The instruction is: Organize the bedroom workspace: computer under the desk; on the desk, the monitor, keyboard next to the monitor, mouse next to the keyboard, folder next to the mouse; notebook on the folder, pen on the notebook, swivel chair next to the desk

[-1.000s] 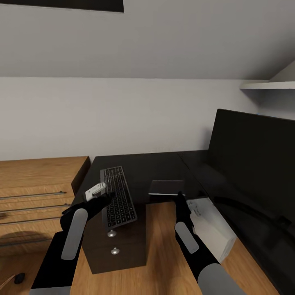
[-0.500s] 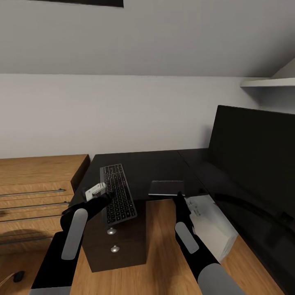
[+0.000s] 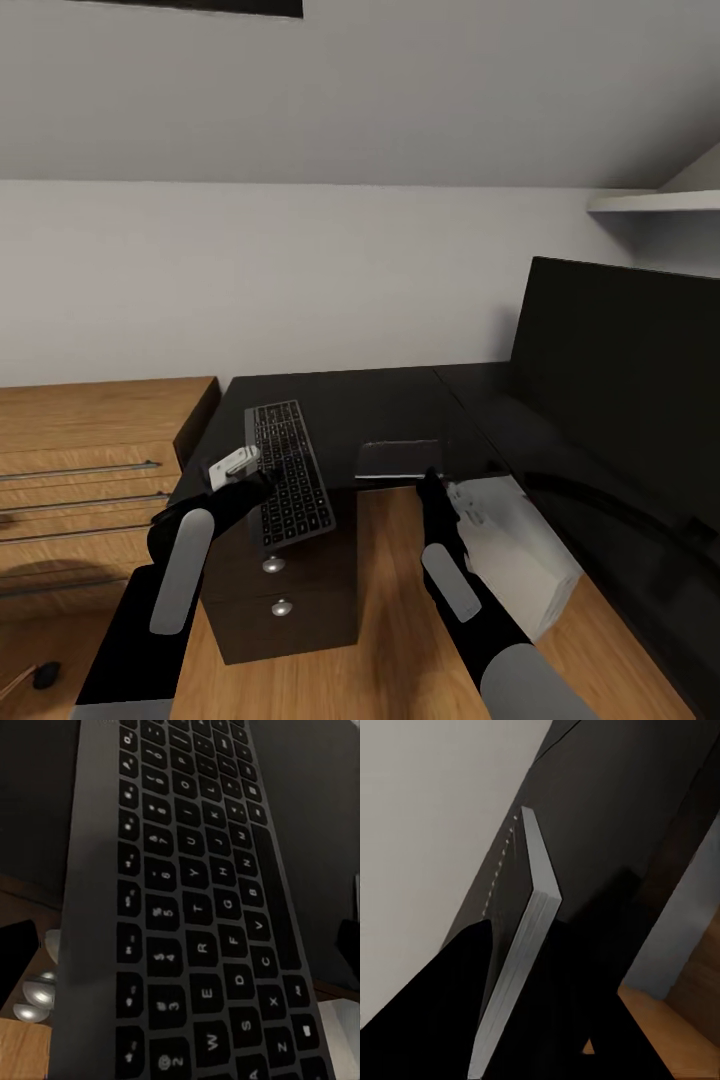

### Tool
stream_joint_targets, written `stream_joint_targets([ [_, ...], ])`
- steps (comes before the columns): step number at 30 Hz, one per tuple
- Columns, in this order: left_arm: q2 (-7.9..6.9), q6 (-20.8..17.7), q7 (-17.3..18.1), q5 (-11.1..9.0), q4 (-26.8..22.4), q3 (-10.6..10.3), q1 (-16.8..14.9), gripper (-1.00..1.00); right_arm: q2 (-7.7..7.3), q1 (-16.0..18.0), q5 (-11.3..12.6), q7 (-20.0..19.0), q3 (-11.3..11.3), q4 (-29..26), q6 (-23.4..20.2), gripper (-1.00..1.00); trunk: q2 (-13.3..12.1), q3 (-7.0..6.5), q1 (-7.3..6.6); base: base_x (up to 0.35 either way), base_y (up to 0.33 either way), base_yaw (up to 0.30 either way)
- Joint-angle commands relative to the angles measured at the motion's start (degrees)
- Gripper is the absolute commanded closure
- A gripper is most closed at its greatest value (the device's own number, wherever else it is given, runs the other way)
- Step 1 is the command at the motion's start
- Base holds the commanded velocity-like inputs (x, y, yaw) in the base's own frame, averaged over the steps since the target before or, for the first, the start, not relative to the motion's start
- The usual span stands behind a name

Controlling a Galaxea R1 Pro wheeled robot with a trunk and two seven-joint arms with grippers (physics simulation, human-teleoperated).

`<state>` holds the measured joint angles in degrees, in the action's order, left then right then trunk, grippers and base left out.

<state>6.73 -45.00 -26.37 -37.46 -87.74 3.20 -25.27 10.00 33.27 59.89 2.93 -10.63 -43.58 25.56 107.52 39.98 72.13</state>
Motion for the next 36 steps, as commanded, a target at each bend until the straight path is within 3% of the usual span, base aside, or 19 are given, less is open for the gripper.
stream_joint_targets([
  [1,0.04,-0.2,-0.5,-0.6,-0.1,0.1,0.0,-1.00,0.00,0.0,0.3,0.3,-0.3,0.0,0.3,1.00,0.0,0.06,0.00,0.018,0.098,0.000],
  [10,0.03,-0.2,-0.5,-0.6,0.0,0.1,0.0,-1.00,0.00,0.0,0.3,0.3,-1.0,0.0,0.3,1.00,0.0,0.06,0.00,0.090,0.164,0.000],
  [36,0.07,-0.3,-0.6,-0.7,0.4,0.1,0.0,-1.00,0.00,0.0,0.3,0.7,-1.0,0.0,0.8,1.00,0.0,0.06,0.00,-0.025,0.007,0.000],
])
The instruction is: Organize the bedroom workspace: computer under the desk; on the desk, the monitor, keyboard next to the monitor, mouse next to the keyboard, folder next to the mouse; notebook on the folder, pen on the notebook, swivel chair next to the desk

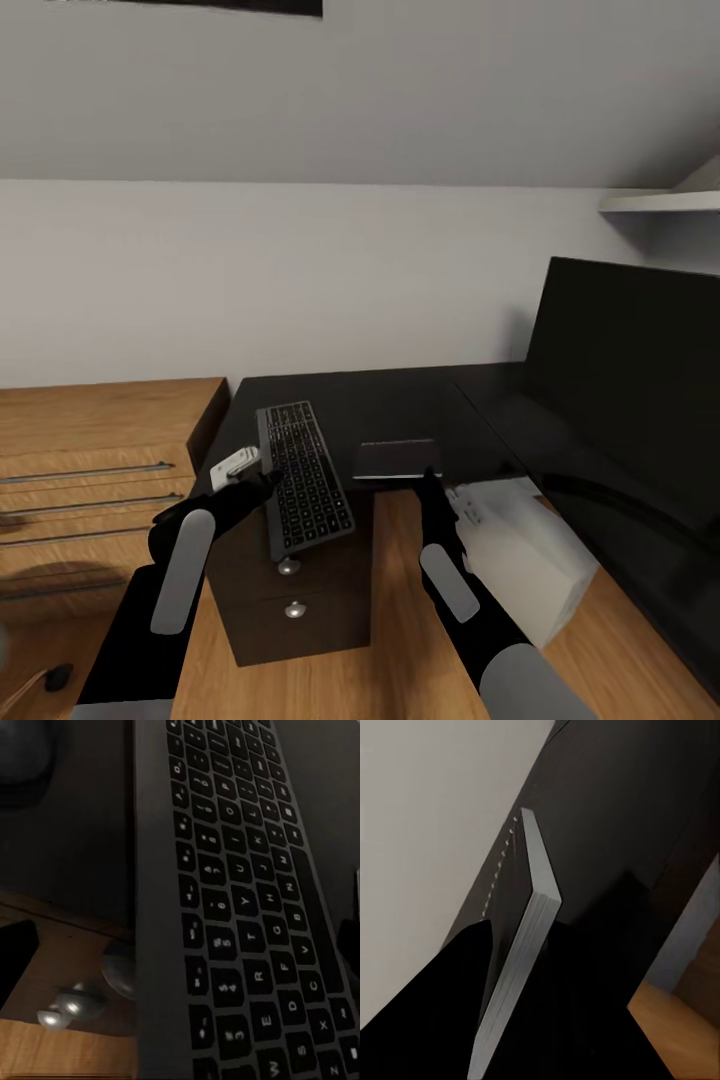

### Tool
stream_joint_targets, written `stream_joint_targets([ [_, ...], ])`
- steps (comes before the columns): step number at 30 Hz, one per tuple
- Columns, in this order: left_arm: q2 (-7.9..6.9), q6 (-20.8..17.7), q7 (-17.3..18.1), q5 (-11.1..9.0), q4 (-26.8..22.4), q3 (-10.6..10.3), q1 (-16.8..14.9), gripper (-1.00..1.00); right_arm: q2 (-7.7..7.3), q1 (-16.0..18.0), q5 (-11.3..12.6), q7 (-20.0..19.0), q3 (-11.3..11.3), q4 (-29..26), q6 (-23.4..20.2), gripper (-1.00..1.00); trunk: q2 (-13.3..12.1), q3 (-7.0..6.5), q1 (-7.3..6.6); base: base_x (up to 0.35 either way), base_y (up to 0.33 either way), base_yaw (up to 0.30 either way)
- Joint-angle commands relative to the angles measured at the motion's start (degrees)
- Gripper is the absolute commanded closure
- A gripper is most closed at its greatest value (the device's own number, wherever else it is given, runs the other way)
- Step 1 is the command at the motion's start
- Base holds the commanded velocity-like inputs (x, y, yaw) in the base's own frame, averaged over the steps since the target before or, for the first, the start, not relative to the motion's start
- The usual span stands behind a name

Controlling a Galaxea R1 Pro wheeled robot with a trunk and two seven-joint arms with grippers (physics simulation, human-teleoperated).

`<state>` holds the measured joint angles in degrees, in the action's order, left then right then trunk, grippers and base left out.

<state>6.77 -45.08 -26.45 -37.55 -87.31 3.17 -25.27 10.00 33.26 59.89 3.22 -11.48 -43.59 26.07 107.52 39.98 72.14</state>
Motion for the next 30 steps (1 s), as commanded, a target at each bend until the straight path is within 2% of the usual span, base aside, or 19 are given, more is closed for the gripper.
stream_joint_targets([
  [1,0.05,-0.2,-0.5,-0.6,-0.1,0.1,0.0,-1.00,0.00,0.0,0.3,0.4,-0.1,0.0,0.3,1.00,0.0,0.06,-0.02,-0.094,0.000,0.000],
  [13,0.01,-0.3,-0.5,-0.8,-0.2,0.4,0.0,-1.00,0.00,0.0,0.3,0.4,-0.2,-0.1,0.2,1.00,0.0,0.06,-0.02,-0.020,0.000,0.000],
  [16,0.08,-0.3,-0.6,-0.9,-0.2,1.1,0.0,-1.00,0.00,0.0,0.3,0.4,-0.2,-0.1,0.2,1.00,1.2,0.60,0.64,0.000,0.000,0.000],
  [30,0.04,-0.3,-0.5,-1.0,-0.2,1.8,0.0,-1.00,0.00,0.0,0.3,0.4,-0.1,-0.2,0.2,1.00,1.2,0.60,0.64,0.000,0.000,0.000],
])
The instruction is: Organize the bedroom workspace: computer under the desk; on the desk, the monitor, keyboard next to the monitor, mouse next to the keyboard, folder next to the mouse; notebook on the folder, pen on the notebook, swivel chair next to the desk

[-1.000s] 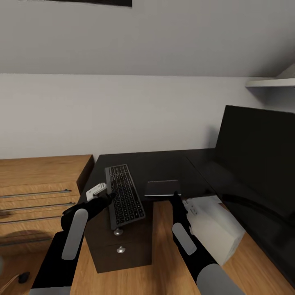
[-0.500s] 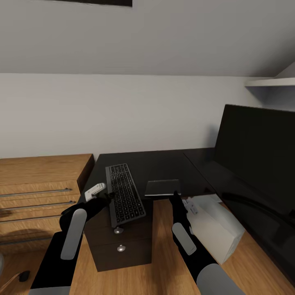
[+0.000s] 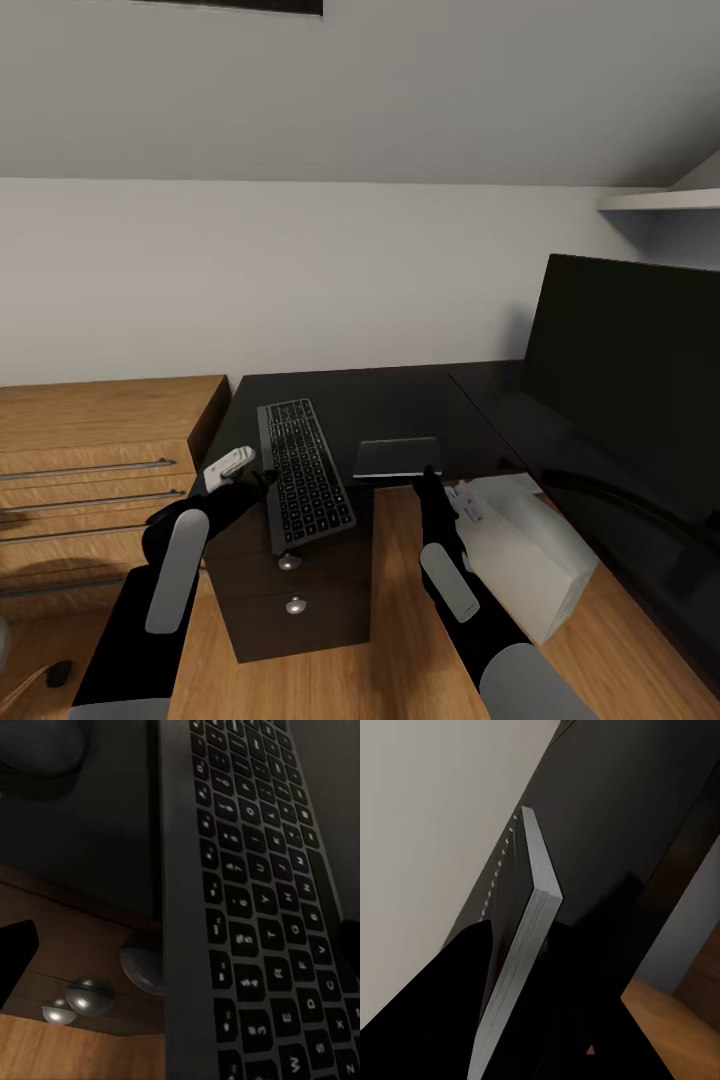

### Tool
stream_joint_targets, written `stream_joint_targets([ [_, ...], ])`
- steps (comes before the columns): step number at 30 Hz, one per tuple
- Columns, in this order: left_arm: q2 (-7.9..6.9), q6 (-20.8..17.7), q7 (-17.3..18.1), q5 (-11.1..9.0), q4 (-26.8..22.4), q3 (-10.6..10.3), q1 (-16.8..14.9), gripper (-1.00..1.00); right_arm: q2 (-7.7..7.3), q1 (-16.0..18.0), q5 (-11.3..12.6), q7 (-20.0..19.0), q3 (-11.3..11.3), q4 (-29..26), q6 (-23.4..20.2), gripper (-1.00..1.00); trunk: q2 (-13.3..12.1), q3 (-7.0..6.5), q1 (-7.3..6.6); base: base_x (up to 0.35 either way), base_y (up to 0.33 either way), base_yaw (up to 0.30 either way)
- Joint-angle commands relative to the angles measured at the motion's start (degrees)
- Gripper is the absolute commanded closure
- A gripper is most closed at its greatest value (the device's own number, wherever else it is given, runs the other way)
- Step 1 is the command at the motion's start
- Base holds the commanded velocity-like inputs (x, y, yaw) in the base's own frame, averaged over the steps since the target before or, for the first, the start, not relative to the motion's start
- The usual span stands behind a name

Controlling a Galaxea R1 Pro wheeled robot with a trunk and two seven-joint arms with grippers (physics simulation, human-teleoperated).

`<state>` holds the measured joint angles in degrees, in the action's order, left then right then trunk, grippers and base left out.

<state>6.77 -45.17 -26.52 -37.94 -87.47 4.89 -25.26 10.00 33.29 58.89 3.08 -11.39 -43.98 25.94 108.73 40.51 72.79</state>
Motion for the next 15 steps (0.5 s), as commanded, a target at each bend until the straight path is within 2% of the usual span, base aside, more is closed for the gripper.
stream_joint_targets([
  [1,0.03,-0.2,-0.5,-0.6,-0.1,0.1,0.0,-1.00,0.00,0.0,1.3,0.5,-0.2,0.2,0.4,1.00,0.0,0.07,0.00,0.000,0.000,0.000],
  [9,0.09,-0.1,-0.2,-0.6,-0.1,0.0,0.0,-1.00,0.00,0.0,1.3,0.5,-0.2,0.1,0.4,1.00,0.0,0.07,0.00,0.102,0.000,0.000],
  [15,0.09,-0.2,-0.3,-0.6,-0.1,0.0,0.0,-1.00,0.00,0.0,1.3,0.5,-0.2,0.2,0.4,1.00,0.0,0.07,0.00,0.027,0.000,0.000],
])
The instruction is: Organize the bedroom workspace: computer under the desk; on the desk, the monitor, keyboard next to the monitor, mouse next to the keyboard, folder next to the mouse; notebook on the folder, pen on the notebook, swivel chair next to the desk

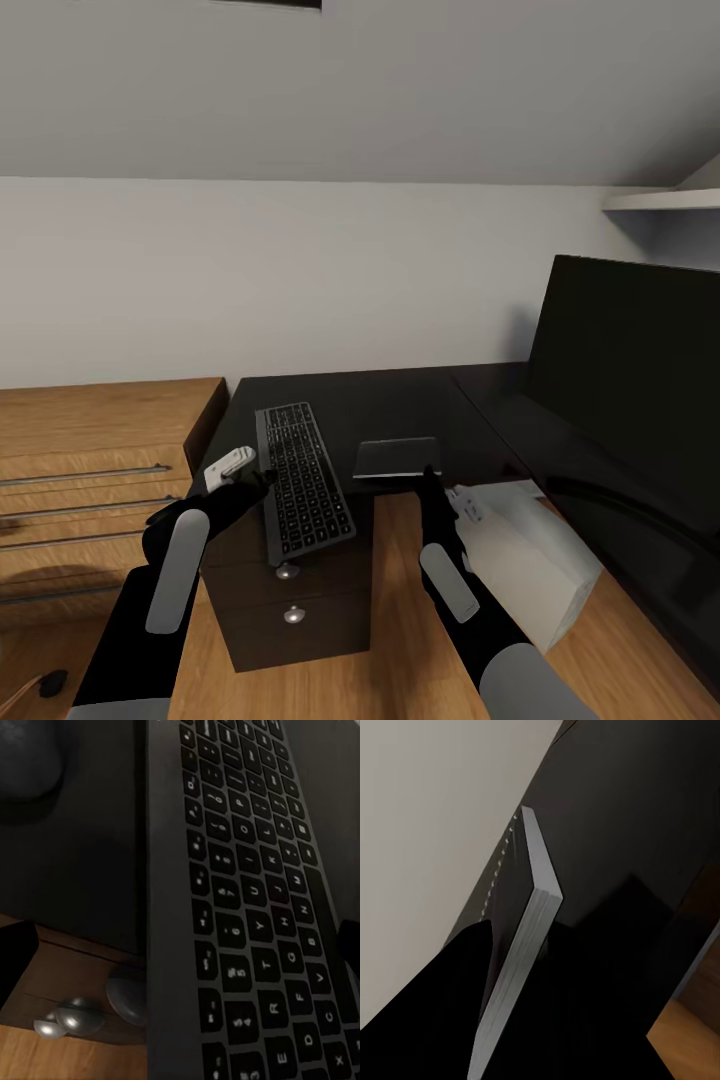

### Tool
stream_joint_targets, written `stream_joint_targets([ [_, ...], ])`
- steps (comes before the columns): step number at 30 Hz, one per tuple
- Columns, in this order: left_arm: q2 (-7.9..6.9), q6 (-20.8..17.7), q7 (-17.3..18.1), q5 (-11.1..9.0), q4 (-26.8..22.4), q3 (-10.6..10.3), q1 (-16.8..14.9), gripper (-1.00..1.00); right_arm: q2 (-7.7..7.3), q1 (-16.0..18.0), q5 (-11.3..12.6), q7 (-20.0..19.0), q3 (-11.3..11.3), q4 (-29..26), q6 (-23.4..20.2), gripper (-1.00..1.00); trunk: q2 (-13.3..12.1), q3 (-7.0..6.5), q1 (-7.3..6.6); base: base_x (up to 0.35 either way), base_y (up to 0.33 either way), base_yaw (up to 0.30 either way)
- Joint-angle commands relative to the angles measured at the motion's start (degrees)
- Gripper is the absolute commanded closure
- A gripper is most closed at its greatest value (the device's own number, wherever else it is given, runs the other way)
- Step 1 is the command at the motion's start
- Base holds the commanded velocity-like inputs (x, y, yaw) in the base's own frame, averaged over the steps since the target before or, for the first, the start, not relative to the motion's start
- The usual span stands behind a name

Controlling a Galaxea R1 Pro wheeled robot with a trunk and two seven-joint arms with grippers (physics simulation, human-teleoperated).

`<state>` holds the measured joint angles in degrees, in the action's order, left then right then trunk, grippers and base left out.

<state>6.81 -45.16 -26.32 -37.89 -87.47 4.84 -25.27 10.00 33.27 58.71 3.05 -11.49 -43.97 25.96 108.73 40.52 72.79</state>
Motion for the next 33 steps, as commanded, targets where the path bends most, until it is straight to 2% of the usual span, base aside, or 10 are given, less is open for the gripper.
stream_joint_targets([
  [1,0.04,-0.2,-0.5,-0.6,-0.1,0.1,0.0,-1.00,0.00,0.0,1.5,0.6,-0.1,0.2,0.4,1.00,0.0,0.07,0.00,0.007,0.000,0.000],
  [11,0.04,-0.2,-0.5,-0.6,-0.1,0.1,0.0,-1.00,0.00,0.0,1.5,0.6,-0.2,0.1,0.4,1.00,0.0,0.07,0.00,0.001,0.000,0.000],
  [12,0.04,-0.2,-0.5,-0.6,-0.1,0.1,0.0,-1.00,0.00,0.0,1.5,0.6,-0.1,0.1,0.4,-1.00,0.0,0.07,0.00,0.000,0.000,0.000],
  [33,0.04,-0.3,-0.5,-0.6,-0.1,0.0,0.0,-1.00,0.00,0.0,1.5,0.6,-0.2,-0.1,0.4,-1.00,0.0,0.07,0.00,0.000,0.000,0.000],
])
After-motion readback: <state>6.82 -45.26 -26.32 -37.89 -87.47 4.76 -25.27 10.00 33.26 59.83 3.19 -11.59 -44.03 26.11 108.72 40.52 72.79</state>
